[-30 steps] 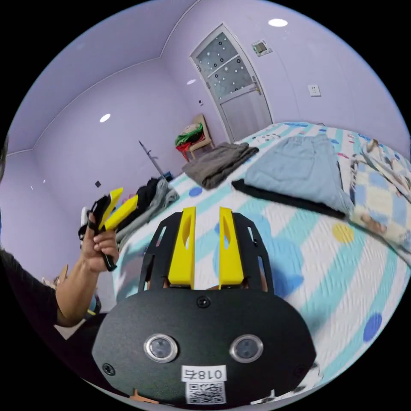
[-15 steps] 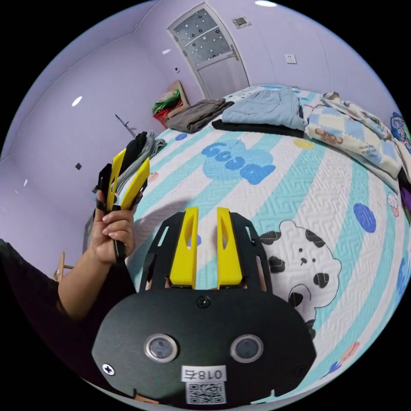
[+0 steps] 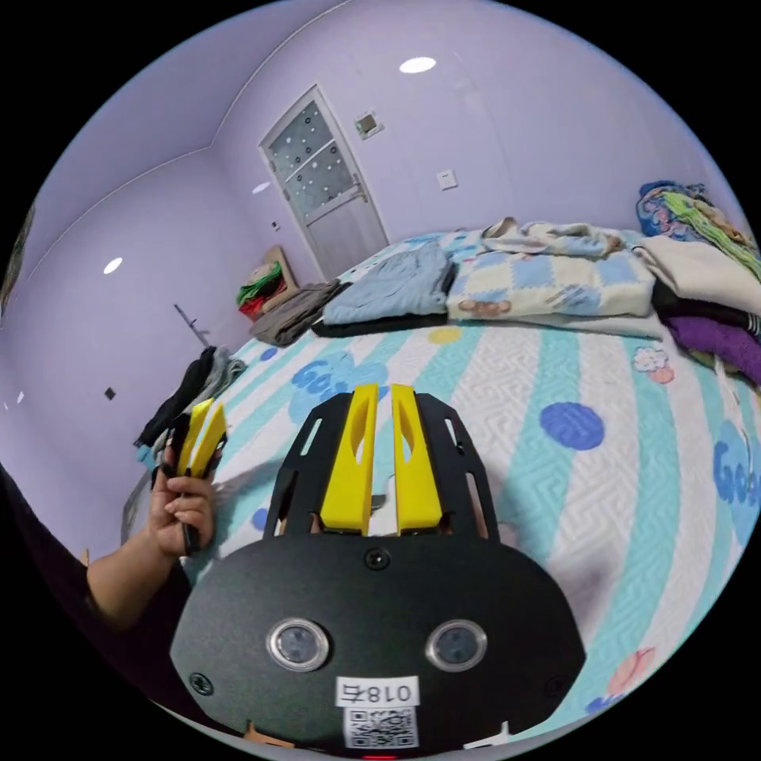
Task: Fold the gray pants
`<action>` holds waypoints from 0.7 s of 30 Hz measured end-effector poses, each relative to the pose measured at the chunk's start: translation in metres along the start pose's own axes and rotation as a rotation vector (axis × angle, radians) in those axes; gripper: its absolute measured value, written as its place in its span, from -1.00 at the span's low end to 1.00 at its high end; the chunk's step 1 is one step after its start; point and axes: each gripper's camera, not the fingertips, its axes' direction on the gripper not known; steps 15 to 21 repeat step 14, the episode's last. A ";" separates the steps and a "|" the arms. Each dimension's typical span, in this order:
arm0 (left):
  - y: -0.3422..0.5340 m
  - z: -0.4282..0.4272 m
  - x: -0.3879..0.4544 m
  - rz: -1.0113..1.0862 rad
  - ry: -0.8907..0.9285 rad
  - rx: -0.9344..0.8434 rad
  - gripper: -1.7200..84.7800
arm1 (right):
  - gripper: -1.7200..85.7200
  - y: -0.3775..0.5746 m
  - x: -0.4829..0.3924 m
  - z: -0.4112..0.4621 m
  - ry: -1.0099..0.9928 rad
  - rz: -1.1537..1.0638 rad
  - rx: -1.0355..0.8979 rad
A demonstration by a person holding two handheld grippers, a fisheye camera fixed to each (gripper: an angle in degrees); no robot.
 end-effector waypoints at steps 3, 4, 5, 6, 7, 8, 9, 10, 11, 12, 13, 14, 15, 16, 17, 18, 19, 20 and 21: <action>-0.001 0.012 0.004 0.007 -0.077 -0.058 -0.89 | -0.82 -0.042 0.030 -0.001 0.242 -0.048 0.070; -0.001 0.016 0.007 0.017 -0.104 -0.072 -0.90 | -0.81 -0.054 0.036 0.001 0.297 -0.064 0.081; -0.001 0.019 0.010 0.029 -0.125 -0.075 -0.90 | -0.78 -0.079 0.049 0.007 0.378 -0.094 0.100; -0.001 0.021 0.011 0.032 -0.135 -0.076 -0.91 | -0.75 -0.105 0.062 0.015 0.425 -0.124 0.095; -0.002 0.024 0.014 0.035 -0.155 -0.080 -0.91 | -0.74 -0.118 0.069 0.021 0.445 -0.130 0.084; -0.002 0.027 0.016 0.039 -0.174 -0.084 -0.91 | -0.71 -0.144 0.083 0.032 0.484 -0.133 0.051; -0.003 0.028 0.018 0.042 -0.183 -0.086 -0.91 | -0.69 -0.166 0.096 0.043 0.527 -0.124 0.025; -0.003 0.031 0.021 0.047 -0.198 -0.089 -0.92 | -0.68 -0.175 0.102 0.048 0.542 -0.117 0.018; -0.004 0.034 0.024 0.050 -0.207 -0.093 -0.92 | -0.67 -0.192 0.114 0.058 0.570 -0.106 -0.006; -0.004 0.035 0.026 0.050 -0.210 -0.093 -0.92 | -0.66 -0.205 0.123 0.069 0.604 -0.107 -0.045; -0.005 0.036 0.029 0.050 -0.210 -0.092 -0.91 | -0.66 -0.210 0.126 0.075 0.620 -0.121 -0.068; -0.006 0.038 0.033 0.050 -0.210 -0.092 -0.91 | -0.66 -0.219 0.132 0.089 0.658 -0.155 -0.143; -0.006 0.038 0.033 0.050 -0.210 -0.092 -0.91 | -0.66 -0.219 0.132 0.089 0.658 -0.155 -0.143; -0.006 0.038 0.033 0.050 -0.210 -0.092 -0.91 | -0.66 -0.219 0.132 0.089 0.658 -0.155 -0.143; -0.006 0.038 0.033 0.050 -0.210 -0.092 -0.91 | -0.66 -0.219 0.132 0.089 0.658 -0.155 -0.143; -0.006 0.038 0.033 0.050 -0.210 -0.092 -0.91 | -0.66 -0.219 0.132 0.089 0.658 -0.155 -0.143; -0.006 0.038 0.033 0.050 -0.210 -0.092 -0.91 | -0.66 -0.219 0.132 0.089 0.658 -0.155 -0.143; -0.006 0.038 0.033 0.050 -0.210 -0.092 -0.91 | -0.66 -0.219 0.132 0.089 0.658 -0.155 -0.143; -0.006 0.038 0.033 0.050 -0.210 -0.092 -0.91 | -0.66 -0.219 0.132 0.089 0.658 -0.155 -0.143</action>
